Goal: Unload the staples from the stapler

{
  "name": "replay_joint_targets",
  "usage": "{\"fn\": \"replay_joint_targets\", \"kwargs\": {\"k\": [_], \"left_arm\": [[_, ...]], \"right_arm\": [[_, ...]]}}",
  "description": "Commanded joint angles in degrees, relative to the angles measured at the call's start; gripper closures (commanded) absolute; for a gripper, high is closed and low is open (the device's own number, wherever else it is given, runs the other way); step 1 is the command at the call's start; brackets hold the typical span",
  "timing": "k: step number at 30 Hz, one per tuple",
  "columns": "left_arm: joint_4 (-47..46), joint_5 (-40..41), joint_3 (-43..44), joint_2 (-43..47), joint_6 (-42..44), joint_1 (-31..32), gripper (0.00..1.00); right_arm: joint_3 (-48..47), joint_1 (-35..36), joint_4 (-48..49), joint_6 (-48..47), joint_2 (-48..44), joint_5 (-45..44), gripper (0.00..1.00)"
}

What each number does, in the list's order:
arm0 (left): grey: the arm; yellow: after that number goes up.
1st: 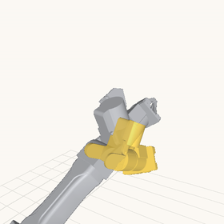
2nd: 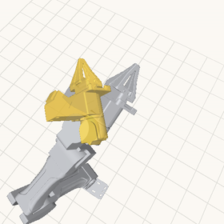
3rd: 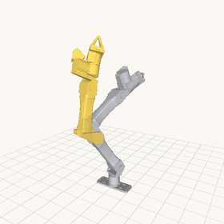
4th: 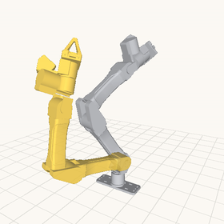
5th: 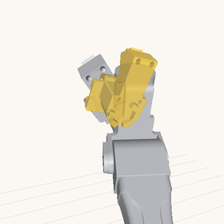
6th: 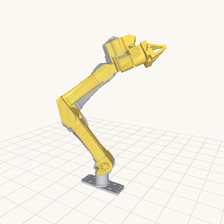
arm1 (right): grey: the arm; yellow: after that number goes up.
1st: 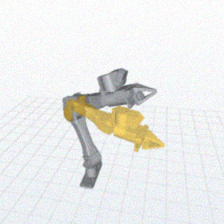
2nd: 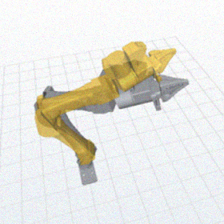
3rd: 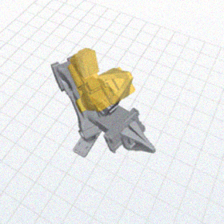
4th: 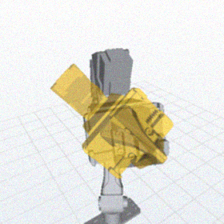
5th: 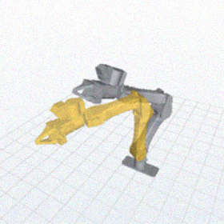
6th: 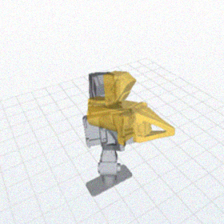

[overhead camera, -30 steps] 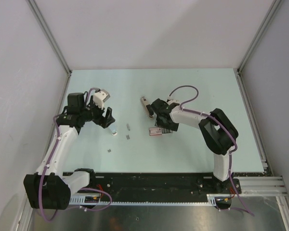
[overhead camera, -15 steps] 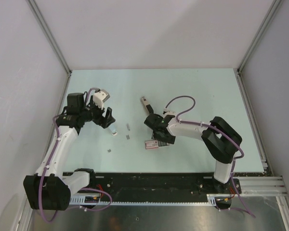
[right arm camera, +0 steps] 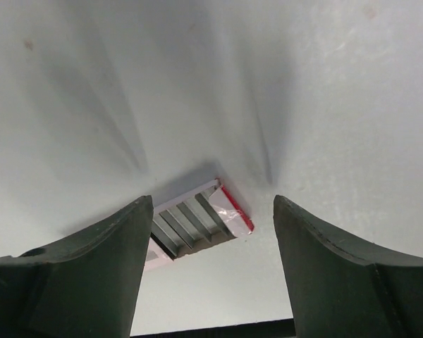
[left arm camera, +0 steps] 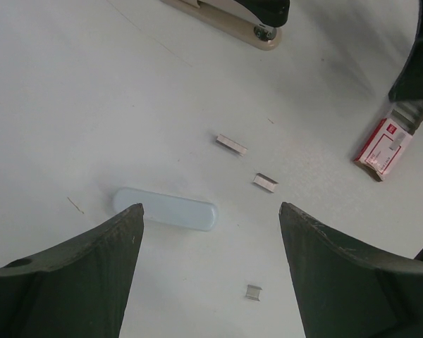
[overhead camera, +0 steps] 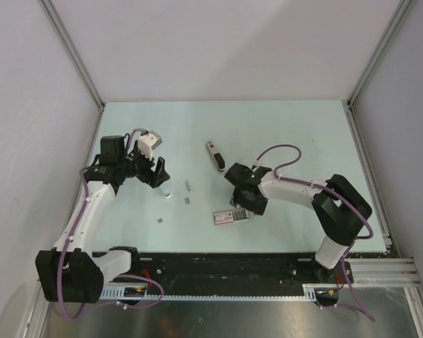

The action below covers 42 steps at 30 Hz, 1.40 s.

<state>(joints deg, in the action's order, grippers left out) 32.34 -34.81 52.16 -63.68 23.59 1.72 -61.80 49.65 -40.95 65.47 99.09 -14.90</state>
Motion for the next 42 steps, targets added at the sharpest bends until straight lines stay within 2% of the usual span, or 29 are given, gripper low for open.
{"fn": "replay_joint_targets", "kwargs": {"k": [1, 6, 10, 15, 26, 42], "left_arm": [[-0.13, -2.09, 1.37, -0.44, 1.05, -0.41, 0.17], [-0.03, -1.37, 1.65, 0.05, 0.67, -0.17, 0.17], [0.31, -0.51, 1.8, 0.79, 0.66, -0.05, 0.17], [0.8, -0.27, 1.7, 0.98, 0.66, 0.08, 0.17], [0.9, -0.02, 2.68, 0.14, 0.45, 0.68, 0.17], [0.94, 0.11, 1.69, -0.16, 1.38, 0.79, 0.17]], "right_arm": [[0.36, -5.25, 0.9, -3.96, -5.75, 1.48, 0.26], [0.54, -8.62, 0.8, -7.43, -4.32, 0.31, 0.29], [2.86, -8.94, 0.04, -8.31, -2.64, -1.73, 0.43], [9.24, -9.15, 1.52, -8.41, -5.41, -1.41, 0.54], [13.99, -0.99, 1.67, -4.58, -7.51, -0.01, 0.54], [13.06, 2.09, 1.9, -2.96, -9.8, 1.8, 0.54]]}}
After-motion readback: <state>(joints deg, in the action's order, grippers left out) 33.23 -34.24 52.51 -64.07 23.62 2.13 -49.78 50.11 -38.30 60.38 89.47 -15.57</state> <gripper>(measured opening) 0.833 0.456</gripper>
